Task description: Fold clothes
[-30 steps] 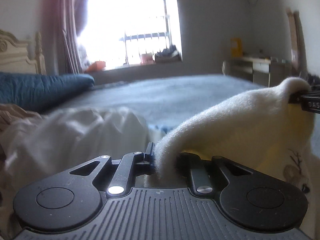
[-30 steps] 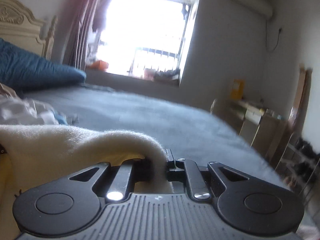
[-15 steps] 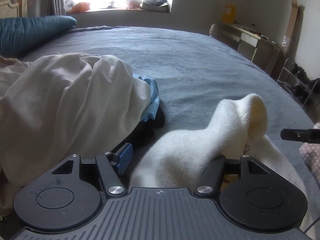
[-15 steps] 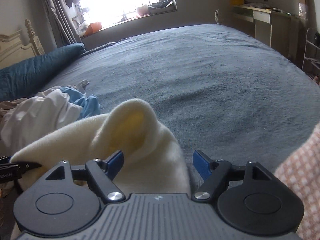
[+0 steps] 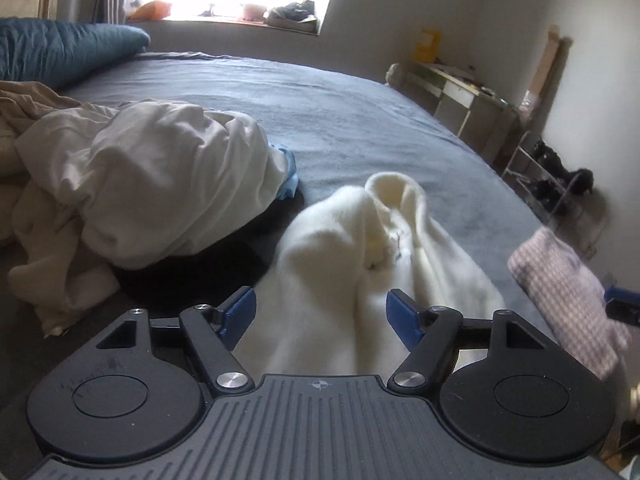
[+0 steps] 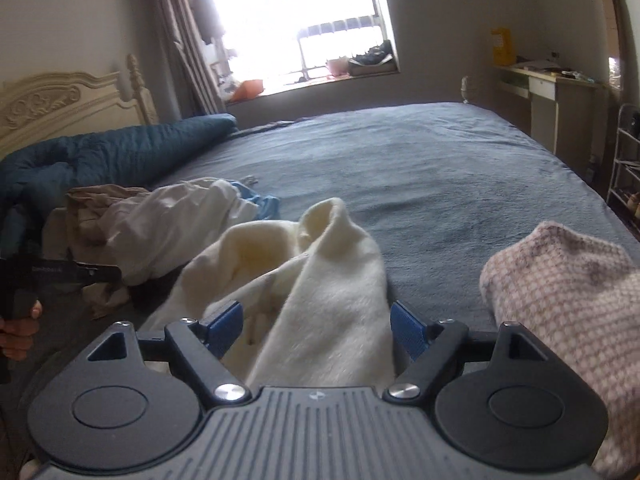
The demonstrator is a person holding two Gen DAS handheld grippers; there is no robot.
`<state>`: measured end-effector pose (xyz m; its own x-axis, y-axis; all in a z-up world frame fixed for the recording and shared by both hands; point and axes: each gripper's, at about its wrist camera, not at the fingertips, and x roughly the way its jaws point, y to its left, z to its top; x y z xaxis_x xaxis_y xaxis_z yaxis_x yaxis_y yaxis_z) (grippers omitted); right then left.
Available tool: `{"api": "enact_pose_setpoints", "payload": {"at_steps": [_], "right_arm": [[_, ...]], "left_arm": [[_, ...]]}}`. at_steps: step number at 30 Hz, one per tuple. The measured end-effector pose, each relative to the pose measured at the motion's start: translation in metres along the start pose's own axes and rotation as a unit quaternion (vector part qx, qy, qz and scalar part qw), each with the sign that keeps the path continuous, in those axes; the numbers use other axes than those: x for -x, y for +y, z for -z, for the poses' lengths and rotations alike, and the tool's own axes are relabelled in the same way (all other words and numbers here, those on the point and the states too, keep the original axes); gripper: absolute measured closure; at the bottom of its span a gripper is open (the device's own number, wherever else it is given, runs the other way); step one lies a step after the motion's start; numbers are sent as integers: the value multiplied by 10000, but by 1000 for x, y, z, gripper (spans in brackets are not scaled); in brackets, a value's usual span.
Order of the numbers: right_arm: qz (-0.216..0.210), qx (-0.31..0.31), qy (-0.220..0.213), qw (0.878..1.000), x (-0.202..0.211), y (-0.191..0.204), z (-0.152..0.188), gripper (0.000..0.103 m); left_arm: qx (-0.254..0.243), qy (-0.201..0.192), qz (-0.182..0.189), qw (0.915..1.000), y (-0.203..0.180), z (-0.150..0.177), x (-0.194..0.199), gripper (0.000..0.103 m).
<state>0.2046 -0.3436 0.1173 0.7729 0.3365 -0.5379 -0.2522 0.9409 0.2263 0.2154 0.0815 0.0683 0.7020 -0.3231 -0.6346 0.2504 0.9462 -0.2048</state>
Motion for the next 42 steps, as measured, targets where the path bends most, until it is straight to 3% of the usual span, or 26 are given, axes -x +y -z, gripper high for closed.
{"api": "enact_pose_setpoints", "payload": {"at_steps": [4, 8, 11, 13, 17, 20, 25, 30, 35, 40, 42], "right_arm": [[-315, 201, -19, 9993, 51, 16, 50, 19], [-404, -57, 125, 9991, 59, 26, 95, 20], [-487, -660, 243, 9963, 44, 27, 120, 20], [-801, -1370, 290, 9869, 35, 23, 133, 21], [-1110, -2281, 131, 9672, 27, 17, 156, 22], [-1001, -2440, 299, 9641, 19, 15, 163, 22], [-981, -2830, 503, 9528, 10, 6, 171, 25], [-842, -2786, 426, 9558, 15, 8, 168, 25], [-795, -2822, 459, 9550, 11, 11, 168, 25], [-799, -2860, 576, 9532, 2, 14, 169, 25], [-789, -2865, 600, 9529, 1, 14, 169, 25]], "left_arm": [[-265, 144, -27, 9995, -2, 76, 35, 26], [-426, 218, -31, 9988, -13, 145, 49, 26], [-421, 84, -278, 9987, -19, 176, 44, 26], [-214, 151, -315, 9992, -14, 189, 38, 26], [17, 223, -362, 9991, -5, 201, 30, 27], [-269, 181, -525, 9981, -11, 204, 29, 26], [-965, 92, -1140, 9887, -26, 214, 20, 28], [-795, -103, -1423, 9866, -17, 209, 27, 46], [-887, -126, -1604, 9830, -14, 206, 25, 47], [-1128, -151, -1690, 9790, -21, 210, 12, 40], [-980, -202, -1659, 9811, -19, 209, 13, 45]]}}
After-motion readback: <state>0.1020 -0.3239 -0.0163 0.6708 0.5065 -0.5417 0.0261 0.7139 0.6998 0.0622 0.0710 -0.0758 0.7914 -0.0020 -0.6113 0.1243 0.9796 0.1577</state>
